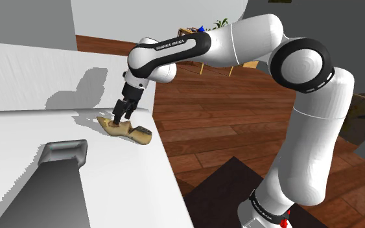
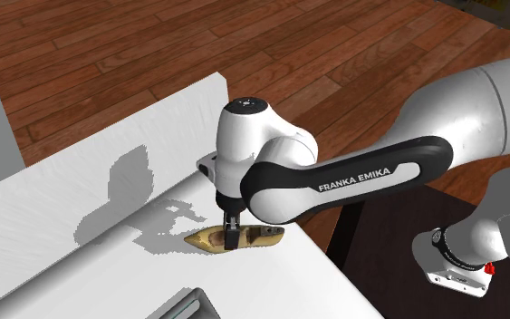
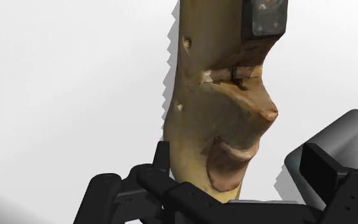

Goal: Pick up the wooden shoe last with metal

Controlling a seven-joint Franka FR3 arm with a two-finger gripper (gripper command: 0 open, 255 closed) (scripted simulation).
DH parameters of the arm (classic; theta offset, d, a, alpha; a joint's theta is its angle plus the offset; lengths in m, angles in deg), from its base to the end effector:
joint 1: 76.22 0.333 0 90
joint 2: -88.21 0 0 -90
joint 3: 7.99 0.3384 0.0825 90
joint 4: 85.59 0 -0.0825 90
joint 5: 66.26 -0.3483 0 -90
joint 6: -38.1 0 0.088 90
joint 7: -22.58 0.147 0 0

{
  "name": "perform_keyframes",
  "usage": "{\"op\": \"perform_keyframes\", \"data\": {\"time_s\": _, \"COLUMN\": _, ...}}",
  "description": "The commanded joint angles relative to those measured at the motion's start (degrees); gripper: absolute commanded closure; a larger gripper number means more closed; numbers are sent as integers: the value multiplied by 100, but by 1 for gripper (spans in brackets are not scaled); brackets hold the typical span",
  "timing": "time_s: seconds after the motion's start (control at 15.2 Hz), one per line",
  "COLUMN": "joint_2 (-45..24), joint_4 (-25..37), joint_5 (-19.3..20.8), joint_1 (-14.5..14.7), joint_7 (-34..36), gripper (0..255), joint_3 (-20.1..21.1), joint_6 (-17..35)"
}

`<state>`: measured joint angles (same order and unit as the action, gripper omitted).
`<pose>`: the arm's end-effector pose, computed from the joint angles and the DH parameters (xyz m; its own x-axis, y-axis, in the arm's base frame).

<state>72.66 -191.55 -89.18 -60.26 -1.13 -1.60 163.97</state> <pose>0.5576 0.2531 0.3916 0.8420 0.5109 0.1733 0.5389 -0.7806 -0.3167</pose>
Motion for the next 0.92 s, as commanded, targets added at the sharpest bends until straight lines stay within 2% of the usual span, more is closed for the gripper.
{"op": "perform_keyframes", "data": {"time_s": 0.0, "joint_2": -75, "joint_4": -43, "joint_5": -26, "joint_1": 1, "joint_7": -51, "gripper": 0, "joint_3": 7, "joint_6": 114}}
{"op": "perform_keyframes", "data": {"time_s": 0.26, "joint_2": -165, "joint_4": -120, "joint_5": -61, "joint_1": 3, "joint_7": -118, "gripper": 0, "joint_3": 17, "joint_6": 272}}
{"op": "perform_keyframes", "data": {"time_s": 0.33, "joint_2": -159, "joint_4": -122, "joint_5": -61, "joint_1": 6, "joint_7": -114, "gripper": 255, "joint_3": 18, "joint_6": 270}}
{"op": "perform_keyframes", "data": {"time_s": 0.86, "joint_2": -143, "joint_4": -159, "joint_5": -65, "joint_1": 18, "joint_7": -105, "gripper": 255, "joint_3": 25, "joint_6": 296}}
